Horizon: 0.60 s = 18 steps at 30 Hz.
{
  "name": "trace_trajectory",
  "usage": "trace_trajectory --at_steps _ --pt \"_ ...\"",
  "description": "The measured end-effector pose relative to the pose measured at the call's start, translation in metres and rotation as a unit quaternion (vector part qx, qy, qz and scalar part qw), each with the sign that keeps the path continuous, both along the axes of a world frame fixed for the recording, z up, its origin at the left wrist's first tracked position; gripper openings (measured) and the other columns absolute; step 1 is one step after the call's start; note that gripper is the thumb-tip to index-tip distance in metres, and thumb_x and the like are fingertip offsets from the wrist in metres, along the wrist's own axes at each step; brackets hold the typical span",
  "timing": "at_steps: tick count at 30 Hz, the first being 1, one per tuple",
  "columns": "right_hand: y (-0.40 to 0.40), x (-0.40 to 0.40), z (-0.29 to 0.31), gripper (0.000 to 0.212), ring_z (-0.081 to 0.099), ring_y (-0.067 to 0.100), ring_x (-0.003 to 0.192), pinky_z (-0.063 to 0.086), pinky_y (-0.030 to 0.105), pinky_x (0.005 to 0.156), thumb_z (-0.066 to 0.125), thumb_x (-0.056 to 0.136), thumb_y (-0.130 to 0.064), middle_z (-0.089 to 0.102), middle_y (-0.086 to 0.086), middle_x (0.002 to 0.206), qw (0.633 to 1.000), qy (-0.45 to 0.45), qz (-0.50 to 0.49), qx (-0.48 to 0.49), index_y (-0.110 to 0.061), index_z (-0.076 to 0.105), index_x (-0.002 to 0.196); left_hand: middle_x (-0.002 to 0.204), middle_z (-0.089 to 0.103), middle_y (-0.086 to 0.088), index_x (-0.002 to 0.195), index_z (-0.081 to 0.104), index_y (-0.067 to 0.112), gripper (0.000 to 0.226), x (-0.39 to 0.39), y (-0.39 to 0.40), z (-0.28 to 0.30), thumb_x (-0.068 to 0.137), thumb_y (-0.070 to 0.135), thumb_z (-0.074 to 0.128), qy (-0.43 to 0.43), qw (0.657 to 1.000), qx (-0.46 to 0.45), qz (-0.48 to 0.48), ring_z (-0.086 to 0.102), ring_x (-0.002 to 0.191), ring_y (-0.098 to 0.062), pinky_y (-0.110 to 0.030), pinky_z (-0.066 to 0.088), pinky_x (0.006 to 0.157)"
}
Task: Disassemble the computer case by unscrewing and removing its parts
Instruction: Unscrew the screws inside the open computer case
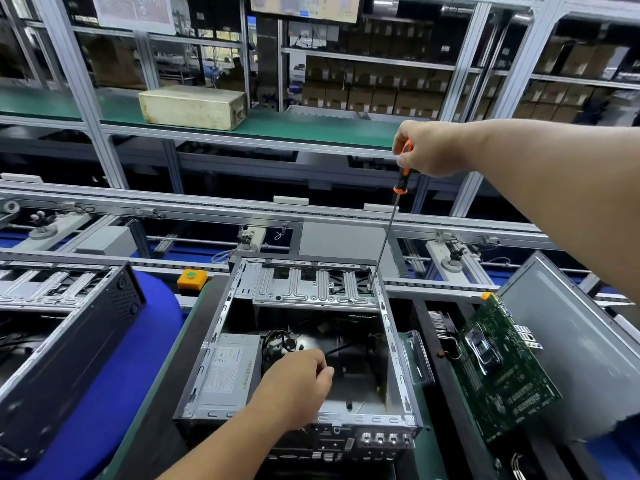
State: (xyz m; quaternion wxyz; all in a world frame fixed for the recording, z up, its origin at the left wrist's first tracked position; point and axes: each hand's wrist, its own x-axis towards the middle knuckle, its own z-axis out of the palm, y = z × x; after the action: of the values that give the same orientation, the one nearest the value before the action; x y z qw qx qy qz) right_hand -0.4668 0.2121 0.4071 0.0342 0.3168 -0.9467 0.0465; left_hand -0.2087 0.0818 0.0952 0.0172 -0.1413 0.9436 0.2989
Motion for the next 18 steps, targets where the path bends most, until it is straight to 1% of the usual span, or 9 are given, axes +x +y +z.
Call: trace_trajectory --at_steps 5,8,10,11,13,14,15,16,18 --pt "0.004 0.004 0.011 0.018 0.053 0.013 0.072 0.036 0.029 0.057 0.056 0.102 -0.017 0.059 -0.005 0.094 0.999 -0.04 -0.006 0.013 -0.032 0.058 0.111 0.066 0.062 0.009 0.08 0.054 0.031 0.03 -0.001 -0.001 0.0 0.103 0.049 0.048 -0.004 1.0 0.002 -0.003 0.05 0.054 -0.007 -0.025 0.037 0.052" --pt "0.001 0.008 0.011 0.02 0.052 0.014 0.07 0.035 0.03 0.056 0.054 0.098 -0.01 0.061 -0.002 0.09 0.999 -0.044 -0.006 0.025 -0.026 0.061 0.106 0.065 0.061 0.009 0.08 0.054 0.031 0.03 -0.001 0.0 0.0 0.103 0.048 0.048 -0.004 1.0 0.003 -0.003 0.05 0.053 -0.006 -0.024 0.036 0.052" --pt "-0.001 0.01 0.008 0.009 0.055 0.019 0.079 0.038 0.033 0.062 0.054 0.097 -0.019 0.062 0.003 0.098 0.999 -0.01 -0.02 0.047 -0.021 0.059 0.104 0.064 0.061 0.01 0.079 0.054 0.031 0.03 -0.001 0.0 0.0 0.103 0.048 0.048 -0.003 1.0 0.006 -0.003 0.049 0.052 -0.006 -0.024 0.037 0.052" --pt "-0.002 0.011 0.006 0.013 0.056 0.023 0.086 0.039 0.036 0.068 0.052 0.099 -0.031 0.062 0.003 0.102 0.997 0.016 -0.027 0.069 -0.019 0.057 0.104 0.064 0.061 0.01 0.079 0.054 0.031 0.03 -0.001 0.0 0.0 0.103 0.048 0.048 -0.003 1.0 0.006 -0.004 0.049 0.052 -0.006 -0.024 0.037 0.052" --pt "-0.003 0.011 0.002 0.04 0.057 0.029 0.097 0.042 0.04 0.078 0.038 0.103 -0.056 0.06 0.004 0.105 0.988 0.081 -0.039 0.129 -0.019 0.054 0.107 0.065 0.061 0.009 0.079 0.054 0.031 0.03 -0.001 0.0 0.0 0.103 0.048 0.048 -0.002 1.0 0.003 -0.004 0.05 0.053 -0.006 -0.025 0.037 0.052" --pt "-0.003 0.011 0.001 0.051 0.057 0.031 0.1 0.044 0.042 0.08 0.03 0.104 -0.062 0.06 0.005 0.106 0.983 0.11 -0.041 0.144 -0.018 0.056 0.109 0.065 0.061 0.009 0.079 0.054 0.031 0.03 -0.001 0.0 -0.001 0.103 0.048 0.047 -0.003 1.0 0.002 -0.005 0.05 0.053 -0.007 -0.025 0.037 0.052" --pt "-0.003 0.011 0.0 0.056 0.057 0.031 0.1 0.045 0.042 0.08 0.027 0.104 -0.063 0.06 0.006 0.106 0.98 0.129 -0.038 0.148 -0.016 0.058 0.109 0.065 0.061 0.009 0.079 0.054 0.031 0.03 -0.001 0.0 -0.001 0.103 0.048 0.047 -0.003 1.0 0.002 -0.005 0.05 0.054 -0.007 -0.025 0.037 0.052" --pt "-0.003 0.01 -0.001 0.053 0.056 0.031 0.099 0.044 0.042 0.08 0.028 0.105 -0.06 0.059 0.005 0.105 0.98 0.137 -0.031 0.142 -0.016 0.058 0.11 0.065 0.062 0.009 0.079 0.054 0.031 0.03 -0.001 -0.001 -0.001 0.103 0.048 0.047 -0.003 1.0 0.002 -0.005 0.051 0.054 -0.006 -0.025 0.037 0.052" --pt "-0.003 0.009 -0.004 0.037 0.054 0.028 0.094 0.042 0.04 0.078 0.036 0.107 -0.051 0.057 0.002 0.103 0.986 0.125 -0.021 0.11 -0.02 0.055 0.114 0.066 0.063 0.009 0.079 0.054 0.031 0.03 -0.002 -0.001 -0.001 0.103 0.048 0.047 -0.003 1.0 0.004 -0.005 0.051 0.054 -0.006 -0.025 0.038 0.053"
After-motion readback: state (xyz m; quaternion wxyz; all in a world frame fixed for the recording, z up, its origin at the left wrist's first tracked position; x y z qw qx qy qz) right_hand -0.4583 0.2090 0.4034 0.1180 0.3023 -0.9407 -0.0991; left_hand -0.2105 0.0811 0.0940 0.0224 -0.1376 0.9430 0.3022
